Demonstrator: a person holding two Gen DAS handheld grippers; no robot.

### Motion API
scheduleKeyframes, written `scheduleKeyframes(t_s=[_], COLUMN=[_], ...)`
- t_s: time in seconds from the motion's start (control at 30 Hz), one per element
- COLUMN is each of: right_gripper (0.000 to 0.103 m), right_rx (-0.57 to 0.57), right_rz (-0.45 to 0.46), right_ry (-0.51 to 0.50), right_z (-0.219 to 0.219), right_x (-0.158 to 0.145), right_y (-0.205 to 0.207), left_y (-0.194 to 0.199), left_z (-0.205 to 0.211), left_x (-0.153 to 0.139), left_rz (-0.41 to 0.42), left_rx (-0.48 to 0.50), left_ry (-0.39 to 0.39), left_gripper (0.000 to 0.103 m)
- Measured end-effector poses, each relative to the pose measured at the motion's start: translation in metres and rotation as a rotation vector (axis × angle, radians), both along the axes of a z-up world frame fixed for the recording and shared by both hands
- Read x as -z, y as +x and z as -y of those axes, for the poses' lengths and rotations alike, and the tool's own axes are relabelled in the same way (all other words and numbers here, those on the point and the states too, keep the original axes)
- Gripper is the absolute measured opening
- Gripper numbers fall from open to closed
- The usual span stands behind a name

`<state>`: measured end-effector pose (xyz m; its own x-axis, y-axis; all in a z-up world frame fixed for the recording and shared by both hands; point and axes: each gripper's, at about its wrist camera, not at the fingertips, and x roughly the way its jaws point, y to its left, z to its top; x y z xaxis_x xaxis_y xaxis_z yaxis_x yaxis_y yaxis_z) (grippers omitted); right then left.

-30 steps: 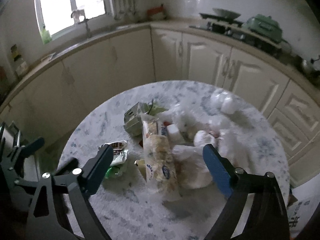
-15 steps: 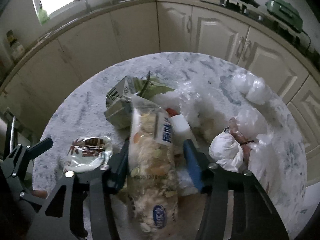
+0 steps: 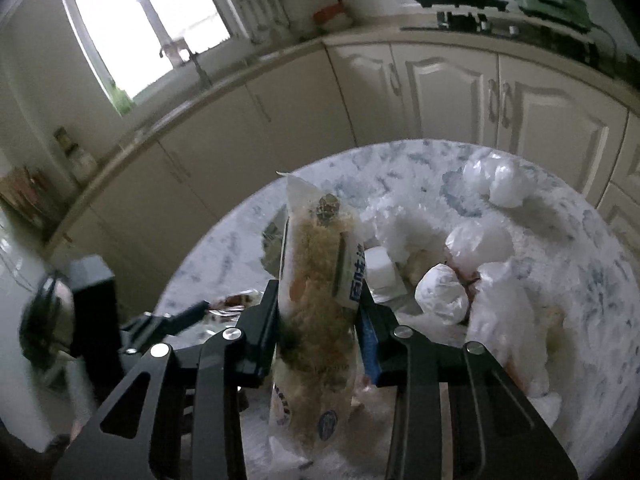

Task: Collect trash
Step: 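Grasp the clear snack bag with the right tool while the left tool grasps the white-green wrapper, then carry both items to the blue bin and open both tools over it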

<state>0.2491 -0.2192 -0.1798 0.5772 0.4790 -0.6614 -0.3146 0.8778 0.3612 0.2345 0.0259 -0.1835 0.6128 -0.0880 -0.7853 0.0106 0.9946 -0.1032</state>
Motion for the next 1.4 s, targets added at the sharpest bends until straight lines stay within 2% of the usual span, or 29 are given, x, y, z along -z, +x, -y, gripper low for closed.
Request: scheduleKeyframes(t_s=[0.17, 0.37, 0.53, 0.73, 0.93, 1.1, 1.27, 1.4], right_gripper=[0.035, 0.035, 0.035, 0.035, 0.035, 0.035, 0.035, 0.035], right_rx=[0.008, 0.04, 0.077, 0.151, 0.269, 0.426, 0.598, 0.723], right_rz=[0.023, 0.057, 0.108, 0.166, 0.213, 0.236, 0.22, 0.152], right_ry=[0.077, 0.172, 0.181, 0.193, 0.192, 0.181, 0.154, 0.14], right_z=[0.015, 0.042, 0.063, 0.102, 0.163, 0.24, 0.318, 0.38], right_x=[-0.013, -0.023, -0.039, -0.06, -0.074, -0.076, -0.063, -0.033], right_y=[-0.018, -0.048, -0.075, -0.11, -0.146, -0.179, -0.21, -0.227], left_y=[-0.022, -0.056, -0.083, -0.114, -0.13, -0.13, -0.118, -0.099], left_z=[-0.005, 0.006, 0.023, 0.063, 0.119, 0.188, 0.279, 0.354], left_x=[-0.012, -0.039, -0.067, -0.105, -0.135, -0.147, -0.138, -0.117], left_rz=[0.015, 0.075, 0.151, 0.249, 0.327, 0.354, 0.33, 0.254], left_rx=[-0.028, -0.031, -0.007, 0.067, 0.184, 0.329, 0.509, 0.643], left_ry=[-0.011, -0.001, -0.001, -0.011, -0.019, -0.038, -0.065, -0.091], left_gripper=[0.073, 0.073, 0.073, 0.073, 0.073, 0.073, 0.073, 0.073])
